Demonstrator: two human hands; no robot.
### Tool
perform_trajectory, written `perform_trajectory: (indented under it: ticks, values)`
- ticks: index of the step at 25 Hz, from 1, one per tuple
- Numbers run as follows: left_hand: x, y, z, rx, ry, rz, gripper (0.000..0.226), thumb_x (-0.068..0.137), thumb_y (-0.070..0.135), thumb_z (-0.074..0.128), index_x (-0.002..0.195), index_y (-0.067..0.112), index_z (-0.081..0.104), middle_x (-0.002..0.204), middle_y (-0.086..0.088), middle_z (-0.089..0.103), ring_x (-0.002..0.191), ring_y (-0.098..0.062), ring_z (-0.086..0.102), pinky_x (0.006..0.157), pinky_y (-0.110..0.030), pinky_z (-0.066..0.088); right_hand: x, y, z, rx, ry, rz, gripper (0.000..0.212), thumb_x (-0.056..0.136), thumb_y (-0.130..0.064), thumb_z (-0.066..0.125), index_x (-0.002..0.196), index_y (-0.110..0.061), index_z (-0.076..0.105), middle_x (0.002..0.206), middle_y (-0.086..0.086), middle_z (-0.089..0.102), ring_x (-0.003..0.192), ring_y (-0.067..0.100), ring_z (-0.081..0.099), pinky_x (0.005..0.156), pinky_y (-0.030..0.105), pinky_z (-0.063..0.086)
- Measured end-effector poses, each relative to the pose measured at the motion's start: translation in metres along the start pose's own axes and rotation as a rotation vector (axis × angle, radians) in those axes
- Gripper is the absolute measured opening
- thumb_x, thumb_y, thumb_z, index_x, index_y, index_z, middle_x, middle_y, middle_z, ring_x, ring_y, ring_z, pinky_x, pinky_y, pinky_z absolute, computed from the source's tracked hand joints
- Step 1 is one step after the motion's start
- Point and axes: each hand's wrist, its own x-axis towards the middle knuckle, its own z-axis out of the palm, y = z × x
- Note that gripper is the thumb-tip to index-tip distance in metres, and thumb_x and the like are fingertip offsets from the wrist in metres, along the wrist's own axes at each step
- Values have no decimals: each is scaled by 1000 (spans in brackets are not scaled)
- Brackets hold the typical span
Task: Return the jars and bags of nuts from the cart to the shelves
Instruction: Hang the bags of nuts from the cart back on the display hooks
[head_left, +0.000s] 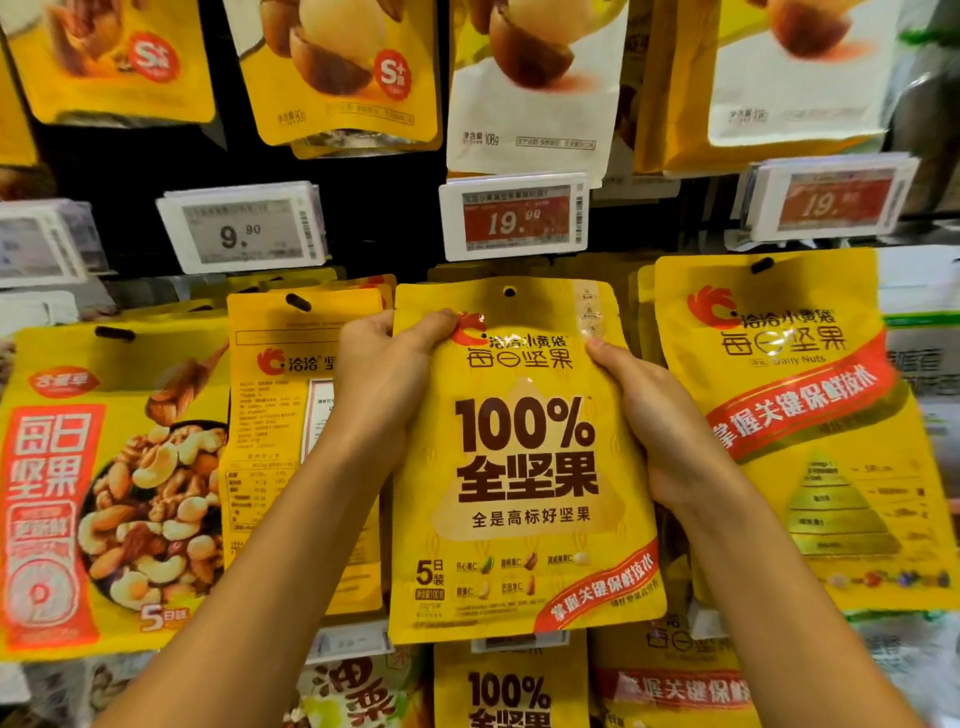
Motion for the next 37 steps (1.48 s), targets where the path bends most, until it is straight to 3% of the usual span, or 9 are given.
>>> perform_trajectory:
  ticks: [6,11,17,20,24,27,30,33,37]
  values:
    - [6,-8,3,42,32,17,12,88,23,64,76,19,63,63,1,72,57,-15,70,45,-25,53,7,6,1,-7,14,-14,29,93,-40,49,82,-22,70,72,4,74,63,16,72,47,22,54]
    - [15,-25,14,236,115,97,19,90,32,59,73,23,57,79,-1,68,77,-24,69,73,-43,57,27,20,8,-75,162,-63,25,93,-42,49,88,-23,64,65,-3,73,59,11,70,46,18,51]
    - [-4,-40,8,390,134,334,23,90,33,58,105,15,57,94,5,64,75,0,58,59,-7,49,19,50,14,-305,391,-186,32,94,-37,49,115,-13,53,102,2,67,88,9,65,68,20,53]
    - [-25,-48,-19,476,203,565,36,89,18,62,121,5,52,107,4,51,89,2,48,76,3,38,-10,63,30,-626,592,-413,47,93,-19,54,136,-8,38,136,10,44,121,12,43,96,21,41]
    - [-43,-67,-93,477,379,518,27,89,15,61,114,6,56,104,-2,53,98,-19,56,80,-20,40,-52,89,80,-694,463,-812,32,89,-10,54,119,-1,54,123,13,49,116,8,42,98,7,33]
    - [-53,-76,-126,530,456,437,33,88,15,62,119,4,54,114,-12,51,103,3,41,85,-3,30,-62,95,114,-551,126,-528,26,96,-20,47,122,-15,51,118,-5,46,109,5,48,95,21,43]
    - [-50,-81,-150,571,381,329,42,90,25,59,128,9,51,135,-13,42,107,21,24,93,-4,24,-55,102,137,-603,83,-293,44,97,-36,39,137,-19,39,132,-7,43,123,11,43,105,34,39]
    - [-44,-76,-151,593,228,262,41,92,28,54,131,13,51,131,-8,42,124,-16,41,105,-31,34,-40,103,155,-529,91,-210,46,95,-44,34,132,-19,44,130,-4,47,129,16,39,108,34,33]
    - [-41,-63,-138,527,177,167,38,91,31,56,125,15,50,124,-6,49,119,-21,45,104,-32,35,-34,100,168,-592,196,-200,52,92,-48,37,131,-15,46,130,4,48,123,19,42,103,33,36]
